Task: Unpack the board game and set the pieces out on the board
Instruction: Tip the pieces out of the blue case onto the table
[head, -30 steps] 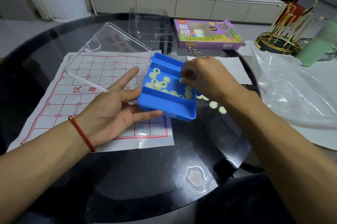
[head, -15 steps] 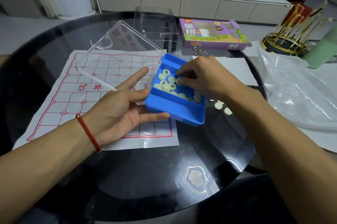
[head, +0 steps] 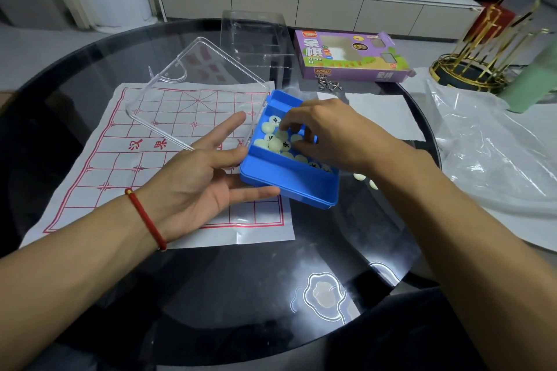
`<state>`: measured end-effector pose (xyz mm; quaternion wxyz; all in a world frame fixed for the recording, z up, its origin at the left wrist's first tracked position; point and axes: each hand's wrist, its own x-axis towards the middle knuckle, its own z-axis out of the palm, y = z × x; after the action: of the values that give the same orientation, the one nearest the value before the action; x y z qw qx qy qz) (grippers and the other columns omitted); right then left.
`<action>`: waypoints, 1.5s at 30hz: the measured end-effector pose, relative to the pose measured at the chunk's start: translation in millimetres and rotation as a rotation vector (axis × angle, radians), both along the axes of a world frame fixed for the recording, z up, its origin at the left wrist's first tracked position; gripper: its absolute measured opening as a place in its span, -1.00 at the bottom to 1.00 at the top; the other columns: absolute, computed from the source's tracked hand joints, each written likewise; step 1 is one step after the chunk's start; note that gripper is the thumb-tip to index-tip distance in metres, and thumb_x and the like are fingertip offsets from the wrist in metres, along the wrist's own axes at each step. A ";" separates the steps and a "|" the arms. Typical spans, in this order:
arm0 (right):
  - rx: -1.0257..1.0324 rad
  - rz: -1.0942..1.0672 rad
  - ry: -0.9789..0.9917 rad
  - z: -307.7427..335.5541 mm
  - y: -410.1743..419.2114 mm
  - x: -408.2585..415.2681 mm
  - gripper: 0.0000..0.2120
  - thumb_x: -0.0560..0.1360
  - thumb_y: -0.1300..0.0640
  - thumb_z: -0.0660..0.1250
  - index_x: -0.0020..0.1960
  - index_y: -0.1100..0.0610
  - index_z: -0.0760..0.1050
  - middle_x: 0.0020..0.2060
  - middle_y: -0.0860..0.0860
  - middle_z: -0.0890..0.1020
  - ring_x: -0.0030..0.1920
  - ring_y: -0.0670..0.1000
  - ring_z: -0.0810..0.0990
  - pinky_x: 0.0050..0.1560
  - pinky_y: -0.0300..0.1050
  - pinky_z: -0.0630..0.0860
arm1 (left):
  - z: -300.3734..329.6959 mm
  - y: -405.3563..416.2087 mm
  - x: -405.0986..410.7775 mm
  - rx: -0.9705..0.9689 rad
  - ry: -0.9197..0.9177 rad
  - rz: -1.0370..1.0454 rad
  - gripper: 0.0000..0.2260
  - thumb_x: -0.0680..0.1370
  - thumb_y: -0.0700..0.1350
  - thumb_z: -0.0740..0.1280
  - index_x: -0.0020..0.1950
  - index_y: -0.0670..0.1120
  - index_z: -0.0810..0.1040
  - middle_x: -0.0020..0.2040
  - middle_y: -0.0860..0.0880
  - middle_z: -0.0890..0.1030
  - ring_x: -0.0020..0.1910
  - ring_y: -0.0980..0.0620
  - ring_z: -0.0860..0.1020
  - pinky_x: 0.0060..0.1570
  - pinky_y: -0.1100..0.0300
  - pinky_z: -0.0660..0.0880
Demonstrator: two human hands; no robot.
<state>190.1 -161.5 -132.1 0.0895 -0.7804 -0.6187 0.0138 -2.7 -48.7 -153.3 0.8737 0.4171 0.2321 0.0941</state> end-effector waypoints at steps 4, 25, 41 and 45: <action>-0.014 -0.002 -0.019 4.5 -2.9 2.3 -0.76 0.55 0.10 0.43 0.21 0.07 0.59 0.02 0.02 0.66 -0.07 0.00 0.56 -0.02 -0.04 0.56 | 0.6 -0.6 0.2 0.005 0.008 -0.003 -0.50 0.62 -0.32 0.21 0.48 0.10 0.41 0.16 -0.20 0.67 0.05 -0.33 0.67 -0.16 -0.22 0.64; -0.210 -0.554 0.096 7.9 -99.0 96.7 -0.83 0.51 0.01 0.49 0.01 0.09 0.64 -0.07 0.08 0.68 -0.13 0.02 0.62 -0.21 -0.17 0.52 | -1.8 0.0 2.5 -0.016 0.014 0.052 -0.50 0.62 -0.32 0.21 0.49 0.09 0.41 0.13 -0.18 0.69 0.05 -0.32 0.67 -0.17 -0.24 0.64; 0.128 -0.146 0.139 9.1 -72.0 47.9 -0.88 0.51 0.10 0.48 0.05 0.06 0.68 -0.11 -0.15 0.70 -0.17 -0.13 0.66 -0.10 -0.24 0.61 | -4.0 -2.7 2.7 0.007 0.012 0.044 -0.50 0.62 -0.30 0.22 0.48 0.12 0.42 0.19 -0.18 0.67 0.08 -0.31 0.66 -0.16 -0.23 0.64; -0.051 0.027 0.194 11.5 -50.7 20.2 -0.82 0.56 0.11 0.42 0.14 -0.05 0.66 -0.12 -0.33 0.59 -0.11 -0.22 0.59 -0.05 -0.24 0.54 | -3.9 -2.3 2.3 0.033 0.004 0.020 -0.51 0.62 -0.29 0.22 0.47 0.14 0.42 0.21 -0.17 0.66 0.09 -0.30 0.66 -0.14 -0.24 0.64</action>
<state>210.3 -212.2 -120.6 0.1290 -0.7690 -0.6170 0.1063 -0.4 -51.0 -157.2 0.8651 0.4295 0.2363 0.1059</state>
